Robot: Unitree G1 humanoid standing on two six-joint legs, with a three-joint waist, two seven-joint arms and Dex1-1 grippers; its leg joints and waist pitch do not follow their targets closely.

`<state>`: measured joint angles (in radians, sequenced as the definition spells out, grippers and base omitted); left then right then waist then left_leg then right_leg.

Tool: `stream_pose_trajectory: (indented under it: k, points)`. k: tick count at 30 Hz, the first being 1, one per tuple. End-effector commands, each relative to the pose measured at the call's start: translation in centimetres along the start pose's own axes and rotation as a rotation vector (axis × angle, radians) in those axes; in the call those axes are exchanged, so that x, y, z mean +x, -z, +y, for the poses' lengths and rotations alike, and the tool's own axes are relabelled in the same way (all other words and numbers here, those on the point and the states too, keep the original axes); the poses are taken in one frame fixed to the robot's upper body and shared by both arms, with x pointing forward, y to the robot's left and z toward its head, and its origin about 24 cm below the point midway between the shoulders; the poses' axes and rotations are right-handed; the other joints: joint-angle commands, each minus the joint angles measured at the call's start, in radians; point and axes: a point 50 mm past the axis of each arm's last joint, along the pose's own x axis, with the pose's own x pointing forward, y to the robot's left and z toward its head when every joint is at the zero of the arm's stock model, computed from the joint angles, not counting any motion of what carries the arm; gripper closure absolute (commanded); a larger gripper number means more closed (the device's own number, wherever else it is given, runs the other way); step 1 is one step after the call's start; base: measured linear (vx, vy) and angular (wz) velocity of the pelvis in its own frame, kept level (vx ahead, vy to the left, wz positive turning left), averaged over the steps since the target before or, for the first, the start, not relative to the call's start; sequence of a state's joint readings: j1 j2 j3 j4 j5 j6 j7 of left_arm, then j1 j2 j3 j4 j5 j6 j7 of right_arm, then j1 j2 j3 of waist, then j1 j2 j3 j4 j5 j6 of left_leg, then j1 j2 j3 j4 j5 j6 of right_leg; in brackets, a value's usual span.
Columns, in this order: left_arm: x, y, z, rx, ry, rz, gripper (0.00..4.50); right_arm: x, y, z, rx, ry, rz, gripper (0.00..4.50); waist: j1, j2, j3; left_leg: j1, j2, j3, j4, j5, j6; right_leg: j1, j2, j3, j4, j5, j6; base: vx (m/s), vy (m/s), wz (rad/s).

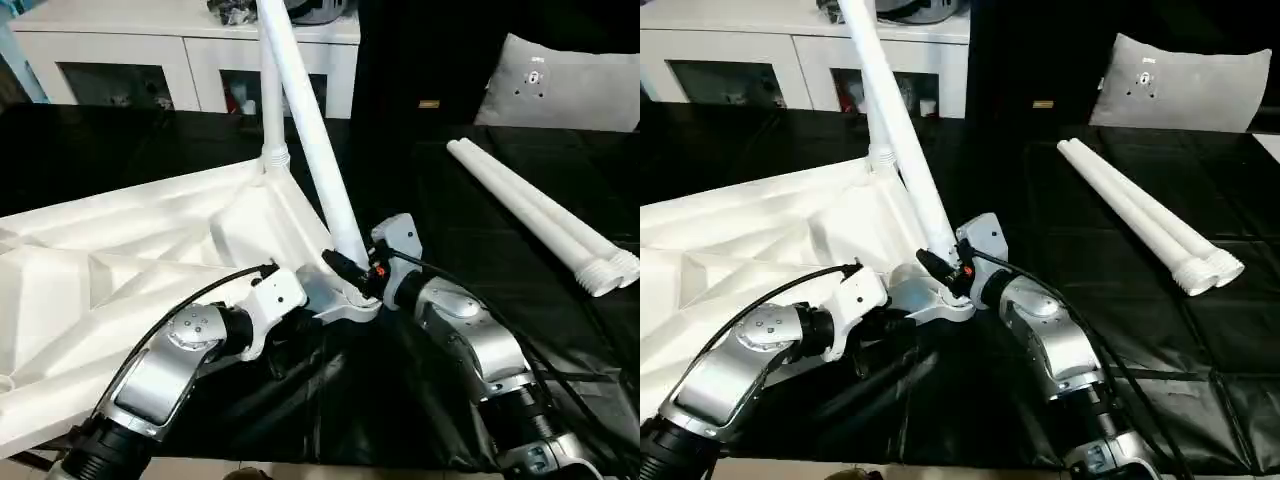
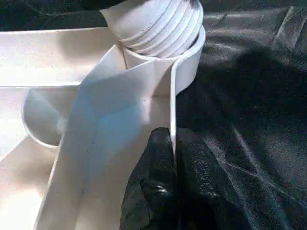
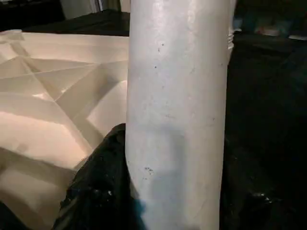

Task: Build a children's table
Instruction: Insert table leg to table base

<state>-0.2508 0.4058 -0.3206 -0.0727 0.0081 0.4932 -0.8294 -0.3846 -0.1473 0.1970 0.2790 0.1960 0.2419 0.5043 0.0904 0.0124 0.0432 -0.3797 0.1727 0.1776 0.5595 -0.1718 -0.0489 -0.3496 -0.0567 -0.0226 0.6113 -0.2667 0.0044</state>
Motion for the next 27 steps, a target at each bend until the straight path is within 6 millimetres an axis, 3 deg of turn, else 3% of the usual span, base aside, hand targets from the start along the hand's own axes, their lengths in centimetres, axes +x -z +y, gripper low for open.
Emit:
stream_pose_trajectory:
  k: [1,5,6,7,11,13,15,16,17,19,23,25,26,27]
  points:
    - [-0.7,-2.0,0.7,0.066,-0.047,-0.065,4.50,-1.7,4.6,-1.5,0.057,0.120,0.181,2.59,0.005,0.011,-0.041,0.022,0.059,-0.028,-0.066,-0.180,-0.012,0.014,-0.077,0.036,-0.062,0.075,-0.174,0.000,0.000,0.00]
    - [-1.0,-1.7,0.8,0.068,-0.053,-0.055,4.50,-1.7,4.1,-1.2,0.061,0.114,0.123,2.59,0.005,0.010,-0.045,0.021,0.057,-0.027,-0.063,-0.165,-0.013,0.017,-0.076,0.036,-0.059,0.121,-0.171,0.000,0.000,0.00]
    - [-1.3,-1.6,1.0,0.095,-0.040,-0.058,4.50,-2.1,2.7,-1.4,0.101,0.116,-0.015,2.59,0.007,0.012,-0.048,0.020,0.056,-0.028,-0.061,-0.155,-0.008,0.019,-0.077,0.036,-0.057,0.146,-0.169,0.000,0.000,0.00]
    - [-1.3,-1.6,1.0,0.095,-0.040,-0.058,4.50,-2.1,2.7,-1.4,0.101,0.116,-0.015,2.59,0.008,0.011,-0.049,0.020,0.056,-0.028,-0.060,-0.152,-0.003,0.019,-0.078,0.037,-0.056,0.158,-0.168,0.000,0.000,0.00]
    - [-1.7,-1.4,2.0,0.158,-0.030,-0.051,4.50,-3.6,0.0,-2.3,0.170,0.108,-0.283,2.59,0.014,0.008,-0.066,0.013,0.051,-0.027,-0.040,-0.043,0.047,0.026,-0.070,0.032,-0.035,0.352,-0.165,0.000,0.000,0.00]
    - [-1.9,-1.2,2.5,0.191,-0.032,-0.040,4.50,-4.2,-0.7,-2.7,0.180,0.110,-0.347,2.59,0.020,0.012,-0.070,0.013,0.052,-0.026,-0.032,-0.011,0.058,0.017,-0.064,0.029,-0.026,0.411,-0.164,0.000,0.000,0.00]
    - [-2.1,-1.0,3.0,0.195,-0.032,-0.031,4.50,-4.8,-1.4,-3.2,0.186,0.111,-0.397,2.59,0.024,0.011,-0.065,0.008,0.049,-0.024,-0.033,-0.049,0.047,0.013,-0.065,0.028,-0.029,0.364,-0.169,0.000,0.000,0.00]
    - [-2.1,-0.9,3.2,0.200,-0.027,-0.028,4.50,-5.1,-1.6,-3.3,0.173,0.096,-0.407,2.59,0.022,0.017,-0.063,0.010,0.050,-0.025,-0.037,-0.086,0.035,0.012,-0.068,0.028,-0.032,0.305,-0.173,0.000,0.000,0.00]
    - [-2.2,-0.8,3.3,0.204,-0.023,-0.027,4.50,-5.3,-1.7,-3.4,0.164,0.085,-0.412,2.59,0.022,0.017,-0.063,0.010,0.050,-0.025,-0.037,-0.086,0.035,0.012,-0.068,0.028,-0.032,0.305,-0.173,0.000,0.000,0.00]
    - [-2.1,-0.8,3.4,0.203,-0.025,-0.038,4.50,-5.5,-1.8,-3.4,0.149,0.057,-0.411,2.59,0.019,0.015,-0.060,0.009,0.053,-0.026,-0.042,-0.129,0.021,0.014,-0.072,0.029,-0.037,0.215,-0.179,0.000,0.000,0.00]
    - [-2.2,-1.8,3.5,0.145,0.005,-0.139,4.50,-5.5,-2.3,-3.1,0.134,0.009,-0.385,2.59,0.017,0.015,-0.061,0.011,0.055,-0.025,-0.043,-0.134,0.025,0.012,-0.074,0.030,-0.040,0.186,-0.194,0.000,0.000,0.00]
    - [-2.6,-2.5,3.2,0.120,0.063,-0.197,4.06,-5.3,-2.6,-3.1,0.129,0.012,-0.374,2.59,0.019,0.011,-0.062,0.010,0.052,-0.023,-0.039,-0.107,0.037,0.010,-0.074,0.030,-0.035,0.196,-0.206,0.000,0.000,0.00]
    - [-2.8,-2.7,3.1,0.115,0.089,-0.210,4.06,-5.2,-2.7,-3.1,0.122,0.010,-0.367,2.59,0.022,0.009,-0.063,0.010,0.052,-0.021,-0.036,-0.098,0.042,0.009,-0.075,0.031,-0.034,0.201,-0.213,0.000,0.000,0.00]
    - [-2.9,-2.9,3.0,0.113,0.108,-0.225,3.92,-5.1,-2.7,-2.9,0.117,0.002,-0.359,2.59,0.026,0.012,-0.063,0.010,0.055,-0.022,-0.038,-0.098,0.043,0.008,-0.076,0.030,-0.034,0.196,-0.226,0.000,0.000,0.00]
